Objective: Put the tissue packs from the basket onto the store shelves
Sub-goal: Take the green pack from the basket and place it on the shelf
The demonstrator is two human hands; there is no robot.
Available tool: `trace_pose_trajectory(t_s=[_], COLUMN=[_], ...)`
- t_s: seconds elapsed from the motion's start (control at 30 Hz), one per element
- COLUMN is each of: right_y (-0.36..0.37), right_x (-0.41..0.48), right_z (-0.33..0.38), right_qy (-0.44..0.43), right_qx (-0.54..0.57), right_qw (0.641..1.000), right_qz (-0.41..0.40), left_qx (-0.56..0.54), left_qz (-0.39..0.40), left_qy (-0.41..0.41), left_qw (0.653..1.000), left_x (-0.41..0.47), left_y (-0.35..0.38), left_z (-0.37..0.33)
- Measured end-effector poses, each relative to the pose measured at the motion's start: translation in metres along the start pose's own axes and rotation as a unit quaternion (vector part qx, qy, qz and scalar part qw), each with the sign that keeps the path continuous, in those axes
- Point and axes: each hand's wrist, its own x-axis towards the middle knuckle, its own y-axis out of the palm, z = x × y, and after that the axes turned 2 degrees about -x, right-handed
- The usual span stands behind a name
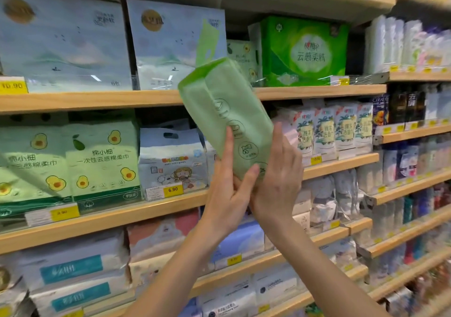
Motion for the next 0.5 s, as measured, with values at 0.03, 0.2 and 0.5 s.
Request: trace_pose_trajectory(t_s=[0.03,0.2,0.5], right_y=[-0.003,-0.018,-0.027], right_x=[-0.001,-0.003,0.004], right_z=[0.003,0.012,0.01], right_qy=[-0.025,-0.099,-0.151], right_qx=[0.032,0.109,0.244], right_qw=[0.999,0.987,0.944], right_qz=[0.006,0.062,0.164], left_qx=[-0.029,-0.146,-0.161], left_qz=[-0.009,-0.073,-0.129], left_qy=[0.006,0.015,0.031], left_qw=[1.0,0.986,0.978], left_x=[0.002,0.013,0.037], left_y=[-0.003,-0.016,-0.022], left_z=[-0.001,-0.006,-0.001])
